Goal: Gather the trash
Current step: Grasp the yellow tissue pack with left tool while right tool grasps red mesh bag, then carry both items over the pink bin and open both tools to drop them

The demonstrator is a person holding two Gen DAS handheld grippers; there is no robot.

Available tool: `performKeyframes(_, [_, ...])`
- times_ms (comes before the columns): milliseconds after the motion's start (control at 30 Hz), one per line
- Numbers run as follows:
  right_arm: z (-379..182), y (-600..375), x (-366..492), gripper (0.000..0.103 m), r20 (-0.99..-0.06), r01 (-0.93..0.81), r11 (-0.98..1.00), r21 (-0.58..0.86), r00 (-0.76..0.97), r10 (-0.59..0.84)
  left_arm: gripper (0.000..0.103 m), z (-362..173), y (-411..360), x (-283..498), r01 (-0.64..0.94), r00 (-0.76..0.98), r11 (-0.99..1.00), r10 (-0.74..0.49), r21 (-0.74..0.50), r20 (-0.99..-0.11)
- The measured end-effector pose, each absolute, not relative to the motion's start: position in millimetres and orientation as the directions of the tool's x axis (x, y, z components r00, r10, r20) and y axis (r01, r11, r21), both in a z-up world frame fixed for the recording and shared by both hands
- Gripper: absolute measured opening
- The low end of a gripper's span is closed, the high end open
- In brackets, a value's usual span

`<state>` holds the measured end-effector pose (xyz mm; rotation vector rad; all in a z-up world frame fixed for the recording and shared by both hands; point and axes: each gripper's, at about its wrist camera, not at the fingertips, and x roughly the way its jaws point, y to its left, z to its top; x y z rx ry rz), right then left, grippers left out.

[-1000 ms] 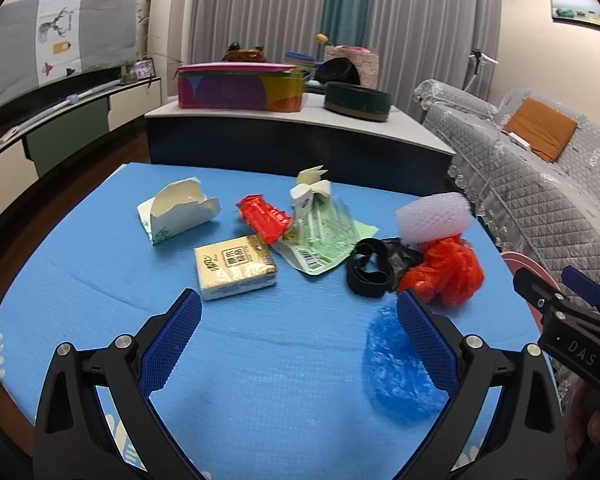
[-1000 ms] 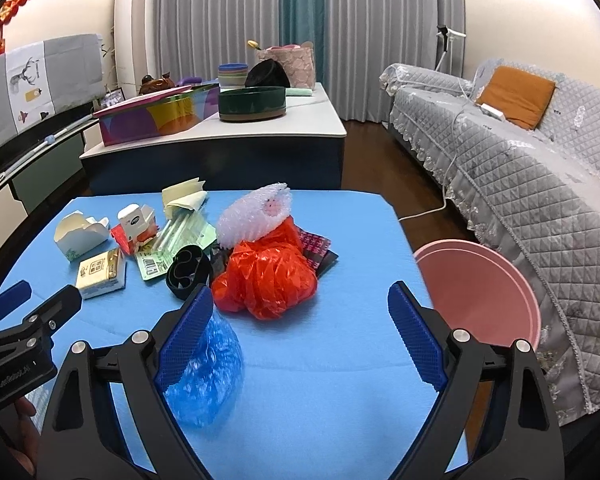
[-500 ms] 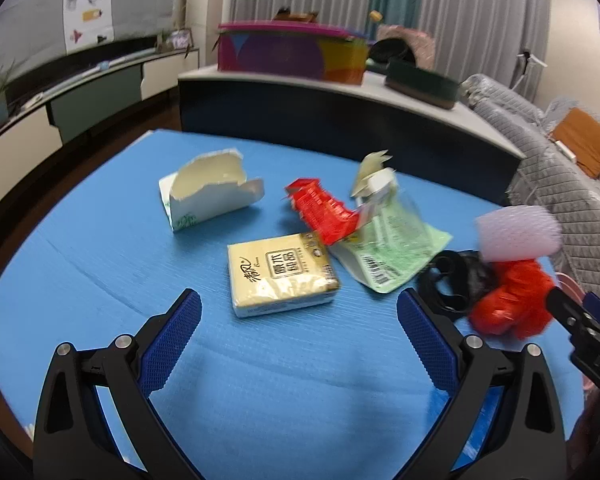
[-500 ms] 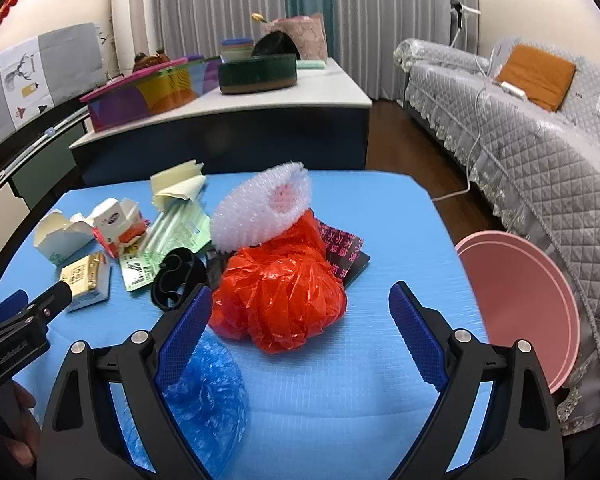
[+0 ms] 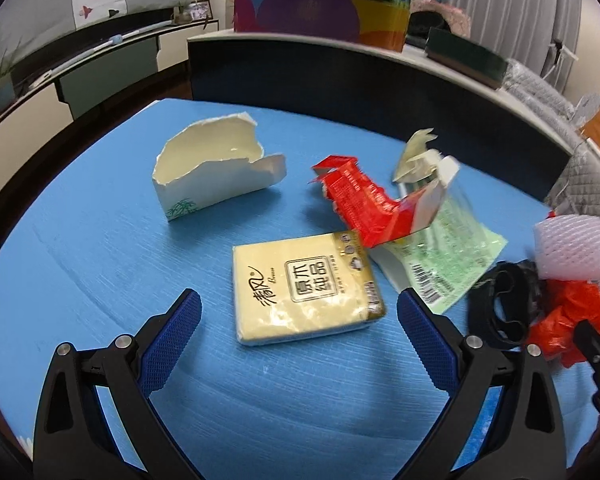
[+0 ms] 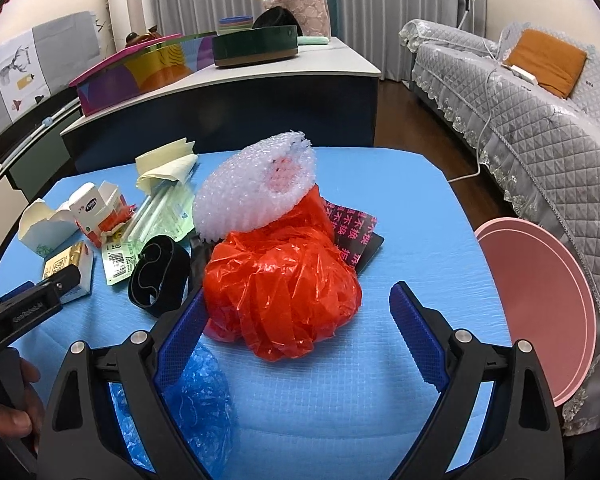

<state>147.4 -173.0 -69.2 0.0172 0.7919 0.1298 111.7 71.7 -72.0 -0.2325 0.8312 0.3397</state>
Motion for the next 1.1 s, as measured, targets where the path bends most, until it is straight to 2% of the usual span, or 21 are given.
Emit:
performKeyframes(100, [-70,-173,148,0.087,-0.71,-0.114,0.991,0.064,0.693,0.126,0.095,-74,76,113,-0.395,0.613,0.915,0.195,-0.084,-0.766])
performKeyframes(167, [-71,-172,149,0.083,-0.711,-0.116,0.991,0.061,0.692,0.125,0.092,-75,76,114,-0.394,0.607,0.916,0.197,-0.077,-0.77])
performKeyframes(267, [-70,-172,147,0.072,-0.712,-0.123,0.991,0.058,0.691,0.127,0.081,-77,73,117,-0.384,0.598,0.921,0.194,-0.065,-0.778])
performKeyframes(333, [-69,-172,146,0.069,-0.711,-0.127,0.99,0.056,0.692,0.129,0.073,-77,70,117,-0.379,0.598,0.924,0.197,-0.057,-0.777])
performKeyframes(567, [-62,-177,140,0.059,-0.695,-0.12,0.992,0.047,0.709,0.119,0.072,-69,68,110,-0.383,0.616,0.923,0.218,-0.045,-0.757])
performKeyframes(1100, [-24,-201,98,0.058,-0.607,-0.098,0.995,0.02,0.789,0.09,0.072,-32,37,78,-0.295,0.72,0.953,0.173,-0.071,-0.672])
